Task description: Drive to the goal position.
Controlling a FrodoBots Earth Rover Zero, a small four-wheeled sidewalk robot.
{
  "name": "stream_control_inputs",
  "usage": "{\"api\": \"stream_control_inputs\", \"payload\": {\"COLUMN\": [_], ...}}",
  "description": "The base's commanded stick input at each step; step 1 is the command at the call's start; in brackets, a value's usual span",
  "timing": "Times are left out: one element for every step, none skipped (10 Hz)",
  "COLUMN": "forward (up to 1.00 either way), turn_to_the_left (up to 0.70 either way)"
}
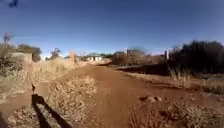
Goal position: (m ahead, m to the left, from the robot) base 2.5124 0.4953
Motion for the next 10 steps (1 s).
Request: {"api": "stream_control_inputs", "payload": {"forward": [0.50,0.50,0.50,0.50,0.50,0.50,0.50,0.50,0.50,0.50], "turn_to_the_left": [-0.50,-0.45,-0.40,-0.34,-0.28,-0.21,-0.15,-0.09,-0.03,0.00]}}
